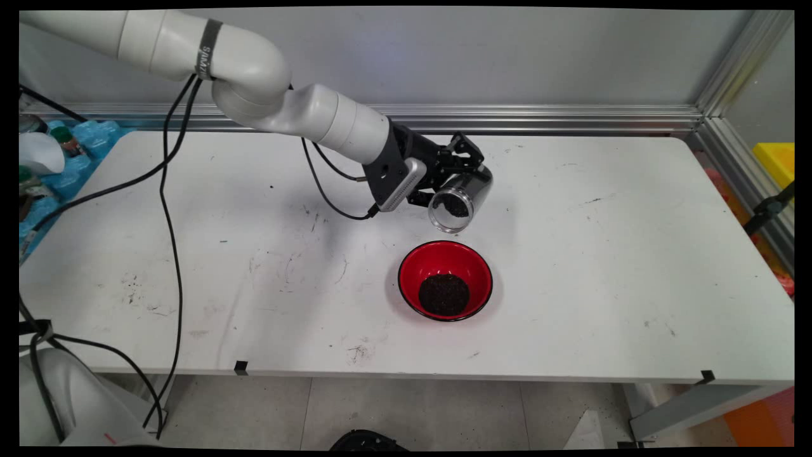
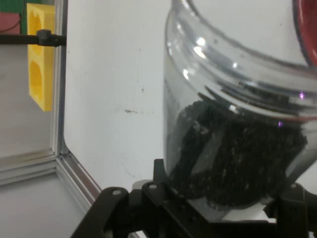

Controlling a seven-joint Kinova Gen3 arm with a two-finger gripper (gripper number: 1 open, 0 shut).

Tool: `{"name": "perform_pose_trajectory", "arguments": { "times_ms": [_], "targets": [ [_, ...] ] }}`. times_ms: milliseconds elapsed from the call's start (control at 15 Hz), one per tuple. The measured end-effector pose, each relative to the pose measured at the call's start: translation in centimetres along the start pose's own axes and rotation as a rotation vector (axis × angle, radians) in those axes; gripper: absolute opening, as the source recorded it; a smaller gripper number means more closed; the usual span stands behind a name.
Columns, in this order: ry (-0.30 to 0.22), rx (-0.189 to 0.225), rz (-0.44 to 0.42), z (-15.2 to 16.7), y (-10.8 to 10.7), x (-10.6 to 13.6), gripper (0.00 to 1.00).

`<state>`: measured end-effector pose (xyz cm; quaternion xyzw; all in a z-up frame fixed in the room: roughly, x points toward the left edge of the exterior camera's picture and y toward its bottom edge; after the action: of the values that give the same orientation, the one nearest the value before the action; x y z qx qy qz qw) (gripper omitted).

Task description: Pour the black seasoning powder in the red bowl

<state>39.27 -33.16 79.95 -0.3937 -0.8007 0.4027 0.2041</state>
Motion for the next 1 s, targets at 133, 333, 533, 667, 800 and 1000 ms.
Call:
{"name": "perform_pose_trajectory", "arguments": {
  "times_ms": [133, 333, 533, 667, 800, 1000],
  "targets": [
    [-0.005, 0.011, 0.025, 0.3, 0.0, -0.1, 0.00],
    [-0.013, 0.029, 0.069, 0.8, 0.0, -0.1, 0.00],
    [-0.021, 0.045, 0.107, 1.3, 0.0, -0.1, 0.00],
    [-0.031, 0.062, 0.146, 1.8, -0.1, -0.2, 0.00],
    [-0.039, 0.081, 0.185, 2.3, -0.2, -0.3, 0.00],
    [-0.050, 0.105, 0.243, 2.9, -0.4, -0.3, 0.00]
  ]
}}
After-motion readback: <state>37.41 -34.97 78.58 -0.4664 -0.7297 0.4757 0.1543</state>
